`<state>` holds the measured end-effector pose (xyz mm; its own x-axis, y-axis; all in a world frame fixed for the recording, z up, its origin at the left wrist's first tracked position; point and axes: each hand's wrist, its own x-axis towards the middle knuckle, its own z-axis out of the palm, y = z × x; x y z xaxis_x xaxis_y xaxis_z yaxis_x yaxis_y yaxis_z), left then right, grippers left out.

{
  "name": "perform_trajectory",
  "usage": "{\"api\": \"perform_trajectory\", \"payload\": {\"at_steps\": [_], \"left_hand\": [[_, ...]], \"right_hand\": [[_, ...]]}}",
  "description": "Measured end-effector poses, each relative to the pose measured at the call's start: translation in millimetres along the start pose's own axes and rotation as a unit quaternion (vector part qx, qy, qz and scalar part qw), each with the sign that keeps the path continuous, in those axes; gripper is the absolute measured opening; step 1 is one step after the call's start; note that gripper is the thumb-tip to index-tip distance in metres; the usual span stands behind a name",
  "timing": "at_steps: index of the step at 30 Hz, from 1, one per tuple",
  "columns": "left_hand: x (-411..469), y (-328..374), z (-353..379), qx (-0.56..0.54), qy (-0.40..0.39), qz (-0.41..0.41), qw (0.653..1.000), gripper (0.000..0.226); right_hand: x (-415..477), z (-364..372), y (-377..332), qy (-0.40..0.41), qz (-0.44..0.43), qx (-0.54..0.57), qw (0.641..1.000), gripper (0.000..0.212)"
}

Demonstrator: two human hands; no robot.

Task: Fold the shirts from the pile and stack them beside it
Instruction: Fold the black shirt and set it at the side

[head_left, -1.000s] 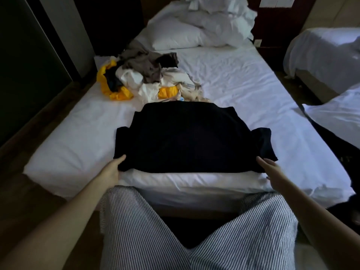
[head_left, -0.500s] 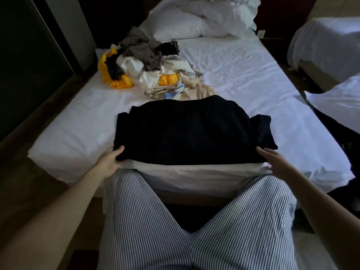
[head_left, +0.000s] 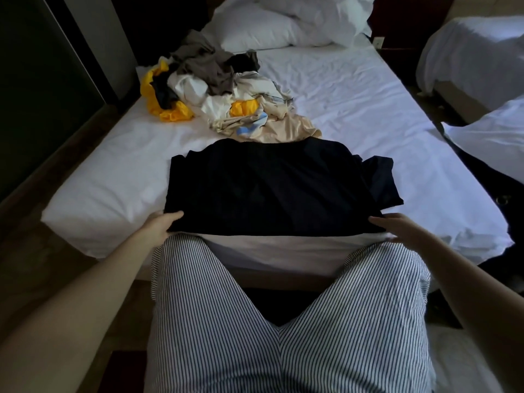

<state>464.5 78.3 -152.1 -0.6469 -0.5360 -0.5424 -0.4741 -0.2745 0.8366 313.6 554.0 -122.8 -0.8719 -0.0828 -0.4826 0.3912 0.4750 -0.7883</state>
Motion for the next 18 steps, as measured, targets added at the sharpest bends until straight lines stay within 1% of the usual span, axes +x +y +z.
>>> {"api": "perform_trajectory", "payload": {"at_steps": [2, 3, 4, 5, 6, 7, 9, 11, 12, 14, 16, 17, 18], "left_hand": [[5, 4, 5, 0.133, 0.052, 0.011, 0.99, 0.047], [5, 7, 9, 0.22, 0.093, 0.022, 0.971, 0.05], [5, 11, 15, 0.307, 0.142, 0.042, 0.94, 0.055], [3, 16, 25, 0.377, 0.182, 0.084, 0.904, 0.059], [2, 21, 37, 0.424, 0.204, 0.144, 0.871, 0.062], [2, 26, 52, 0.454, 0.199, 0.205, 0.844, 0.063], [1, 36, 88, 0.512, 0.141, 0.296, 0.794, 0.061], [3, 45, 128, 0.57, 0.056, 0.349, 0.742, 0.058], [4, 47, 150, 0.591, 0.008, 0.365, 0.719, 0.056], [3, 49, 193, 0.621, -0.076, 0.393, 0.673, 0.054], [4, 43, 232, 0.647, -0.133, 0.407, 0.631, 0.053], [6, 37, 245, 0.665, -0.158, 0.405, 0.608, 0.052], [10, 31, 254, 0.681, -0.179, 0.399, 0.587, 0.052]], "right_hand": [[7, 6, -4, 0.027, 0.024, -0.012, 0.999, 0.035], [13, 9, -3, 0.051, 0.021, -0.033, 0.998, 0.033], [18, 13, -3, 0.074, 0.013, -0.045, 0.996, 0.033], [20, 17, -5, 0.098, 0.001, -0.06, 0.993, 0.036], [22, 21, -5, 0.125, -0.013, -0.085, 0.988, 0.041], [24, 25, -8, 0.161, -0.024, -0.128, 0.978, 0.047], [26, 35, -15, 0.225, -0.09, -0.226, 0.943, 0.055], [31, 48, -24, 0.232, -0.22, -0.298, 0.899, 0.054], [34, 55, -28, 0.209, -0.287, -0.329, 0.875, 0.054], [44, 71, -36, 0.131, -0.382, -0.39, 0.828, 0.056], [55, 88, -44, 0.047, -0.415, -0.432, 0.799, 0.06], [59, 95, -46, 0.02, -0.408, -0.455, 0.792, 0.061], [67, 99, -44, 0.008, -0.388, -0.473, 0.791, 0.059]]}}
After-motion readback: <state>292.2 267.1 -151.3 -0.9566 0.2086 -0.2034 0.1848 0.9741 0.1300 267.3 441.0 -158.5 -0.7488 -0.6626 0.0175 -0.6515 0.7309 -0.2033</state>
